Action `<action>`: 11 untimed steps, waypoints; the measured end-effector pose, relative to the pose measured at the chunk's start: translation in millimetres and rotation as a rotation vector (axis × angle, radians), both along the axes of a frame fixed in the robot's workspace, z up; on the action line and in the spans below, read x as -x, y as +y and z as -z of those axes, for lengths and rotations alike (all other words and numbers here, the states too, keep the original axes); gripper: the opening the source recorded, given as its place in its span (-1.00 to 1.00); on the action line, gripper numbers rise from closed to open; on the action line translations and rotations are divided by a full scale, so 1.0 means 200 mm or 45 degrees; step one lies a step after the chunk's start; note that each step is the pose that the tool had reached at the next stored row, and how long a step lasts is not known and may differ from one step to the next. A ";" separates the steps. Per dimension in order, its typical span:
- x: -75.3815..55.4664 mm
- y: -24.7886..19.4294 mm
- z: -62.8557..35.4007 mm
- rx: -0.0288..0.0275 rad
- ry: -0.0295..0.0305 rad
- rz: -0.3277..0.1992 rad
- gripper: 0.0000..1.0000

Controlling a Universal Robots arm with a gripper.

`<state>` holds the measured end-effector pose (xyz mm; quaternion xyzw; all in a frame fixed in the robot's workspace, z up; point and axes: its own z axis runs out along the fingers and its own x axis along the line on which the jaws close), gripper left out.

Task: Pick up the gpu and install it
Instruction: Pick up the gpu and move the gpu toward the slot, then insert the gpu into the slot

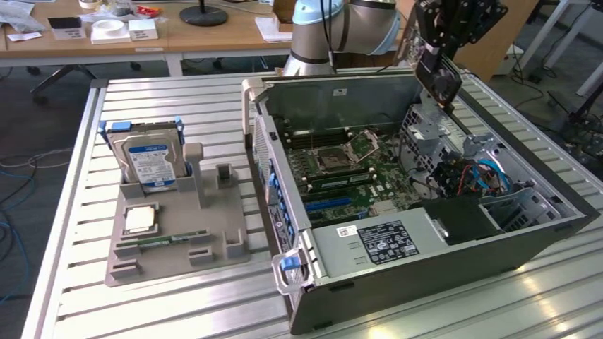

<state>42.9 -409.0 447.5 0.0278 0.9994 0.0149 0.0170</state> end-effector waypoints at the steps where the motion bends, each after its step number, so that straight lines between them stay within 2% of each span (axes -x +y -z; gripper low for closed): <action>1: 0.00 0.000 0.002 0.0000 0.0000 0.000 -0.47; 11: -0.01 0.000 0.025 0.0001 0.0000 0.000 -0.47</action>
